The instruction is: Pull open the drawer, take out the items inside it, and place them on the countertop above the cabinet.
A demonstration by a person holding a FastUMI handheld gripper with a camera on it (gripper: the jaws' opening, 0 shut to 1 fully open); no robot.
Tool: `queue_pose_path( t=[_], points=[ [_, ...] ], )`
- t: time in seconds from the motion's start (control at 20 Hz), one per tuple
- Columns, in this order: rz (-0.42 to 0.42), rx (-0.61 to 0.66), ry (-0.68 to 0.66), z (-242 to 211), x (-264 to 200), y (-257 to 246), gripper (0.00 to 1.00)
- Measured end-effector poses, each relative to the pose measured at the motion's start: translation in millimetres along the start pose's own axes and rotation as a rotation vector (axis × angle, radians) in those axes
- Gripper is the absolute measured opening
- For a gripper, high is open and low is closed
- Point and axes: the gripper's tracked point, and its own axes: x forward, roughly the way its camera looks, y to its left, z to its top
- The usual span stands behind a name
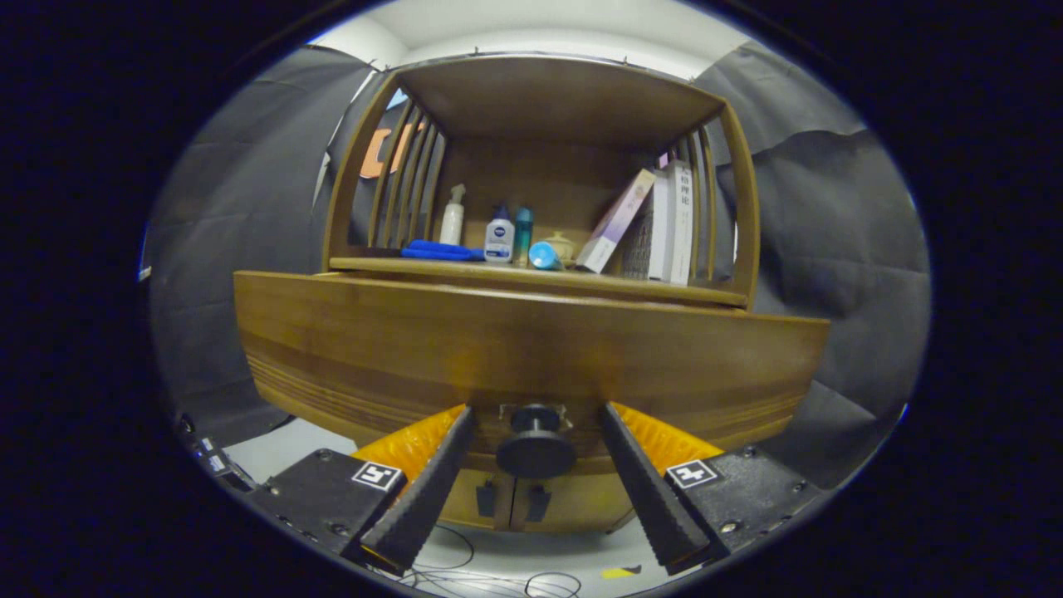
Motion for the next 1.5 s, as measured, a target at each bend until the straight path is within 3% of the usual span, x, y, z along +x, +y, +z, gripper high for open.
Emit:
queue_pose_path(
  t=[1.0, 1.2, 1.5],
  points=[
    [-0.05, -0.027, 0.05, 20.9, 109.7, 2.3, 1.0],
    [-0.004, -0.038, 0.091, 14.5, 98.2, 8.6, 1.0],
    [0.082, -0.074, -0.031, 55.1, 20.8, 22.3, 1.0]
  ],
)
